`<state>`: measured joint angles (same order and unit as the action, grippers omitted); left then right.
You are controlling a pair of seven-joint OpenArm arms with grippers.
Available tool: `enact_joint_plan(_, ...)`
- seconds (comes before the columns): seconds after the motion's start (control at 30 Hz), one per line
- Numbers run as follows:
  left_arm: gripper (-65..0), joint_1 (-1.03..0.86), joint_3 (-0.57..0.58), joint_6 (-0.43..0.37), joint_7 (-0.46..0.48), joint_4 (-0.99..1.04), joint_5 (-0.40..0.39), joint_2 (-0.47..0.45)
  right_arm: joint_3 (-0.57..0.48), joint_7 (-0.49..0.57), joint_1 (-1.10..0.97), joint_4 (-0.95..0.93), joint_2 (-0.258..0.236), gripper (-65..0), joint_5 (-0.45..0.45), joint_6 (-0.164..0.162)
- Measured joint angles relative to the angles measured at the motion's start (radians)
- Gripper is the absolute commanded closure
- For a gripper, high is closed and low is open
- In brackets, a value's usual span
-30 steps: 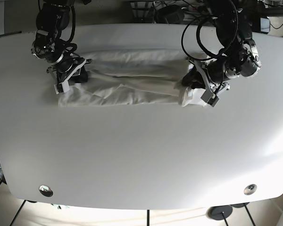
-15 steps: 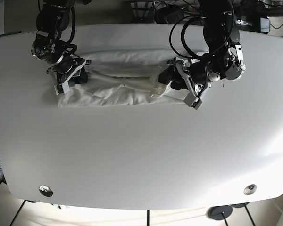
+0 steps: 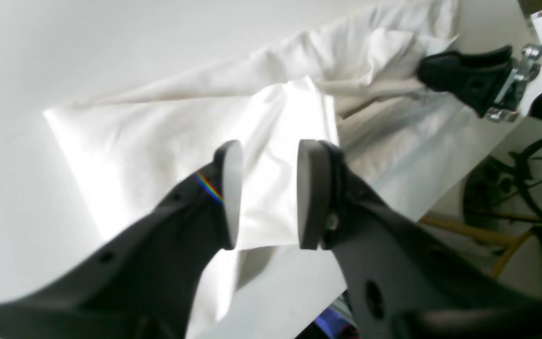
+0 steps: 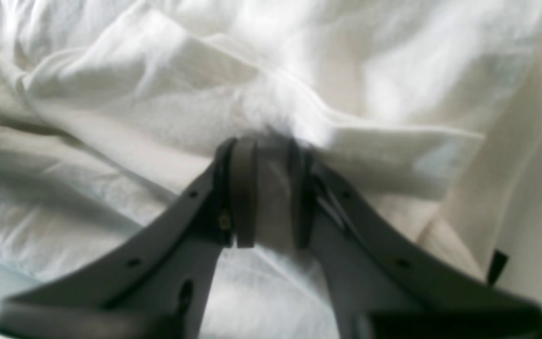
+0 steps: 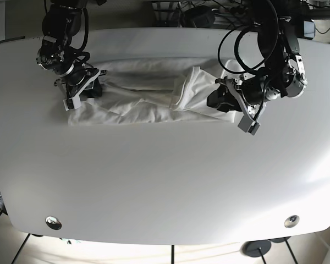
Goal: Fold the T-shirt properly
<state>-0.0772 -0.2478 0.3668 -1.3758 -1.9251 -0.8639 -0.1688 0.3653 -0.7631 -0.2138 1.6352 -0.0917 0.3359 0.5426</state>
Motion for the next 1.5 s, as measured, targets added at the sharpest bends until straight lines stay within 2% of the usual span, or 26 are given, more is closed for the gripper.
enact_joint_plan(0.13,-13.1,-0.034,0.002,0.000,-0.001,0.002,0.005,-0.029,0.000,0.000,0.000,0.000,0.000,-11.1,-0.001,0.000)
enact_joint_plan(0.37,-12.8,-0.055,0.247,-0.001,0.003,0.138,0.010,-0.070,0.002,0.000,0.000,0.000,0.000,-11.1,0.000,0.000)
enact_joint_plan(0.53,-13.1,-0.007,0.384,-0.001,0.008,0.246,0.010,-0.022,0.002,0.000,0.000,0.000,0.000,-11.1,0.000,0.000)
enact_joint_plan(0.63,-13.1,0.067,0.441,-0.001,0.072,0.295,0.003,0.026,0.002,0.000,0.000,0.000,0.000,-11.1,0.000,0.000)
enact_joint_plan(0.77,-13.1,0.140,0.523,-0.001,0.110,0.426,0.004,0.071,0.000,0.000,0.001,0.000,0.000,-11.1,0.000,0.000)
enact_joint_plan(0.83,-13.1,0.163,0.526,-0.001,0.102,0.400,-0.002,0.082,0.000,0.000,0.001,0.000,0.000,-11.4,-0.003,0.000)
enact_joint_plan(0.93,-13.1,0.161,0.513,-0.001,0.082,0.286,-0.054,0.066,0.002,0.000,0.002,0.000,0.000,-11.7,-0.002,0.000)
enact_joint_plan(1.0,-13.2,0.158,0.447,0.000,0.084,0.201,-0.076,0.018,0.002,-0.015,0.006,0.000,-0.003,-16.2,0.049,-0.003)
enact_joint_plan(1.07,-13.2,0.134,0.357,0.000,0.082,0.160,-0.053,-0.051,0.002,-0.019,0.014,0.001,-0.018,-30.1,0.140,-0.011)
enact_joint_plan(1.17,-13.1,0.057,0.241,0.003,0.083,0.096,-0.062,-0.085,0.006,-0.023,0.013,0.039,-0.048,-43.8,0.222,-0.015)
enact_joint_plan(1.2,-12.9,0.040,0.211,0.031,0.083,0.089,-0.064,-0.095,0.007,-0.023,0.013,0.054,-0.052,-47.2,0.240,-0.020)
enact_joint_plan(1.3,-12.5,-0.050,0.053,0.217,0.082,0.089,-0.050,-0.120,0.034,-0.029,0.014,0.105,-0.040,-64.2,0.361,-0.013)
enact_joint_plan(1.33,-11.5,-0.066,0.024,0.246,0.083,0.089,-0.051,-0.117,0.080,-0.055,0.017,0.105,-0.036,-65.0,0.399,-0.008)
enact_joint_plan(1.4,-5.0,-0.087,-0.023,0.288,0.083,0.090,-0.050,-0.115,0.239,-0.148,0.047,0.080,-0.043,-65.0,0.461,-0.023)
enact_joint_plan(1.5,-3.3,-0.086,-0.020,0.326,0.143,0.129,-0.062,-0.113,0.381,-0.262,0.105,0.011,-0.049,-65.0,0.532,-0.017)
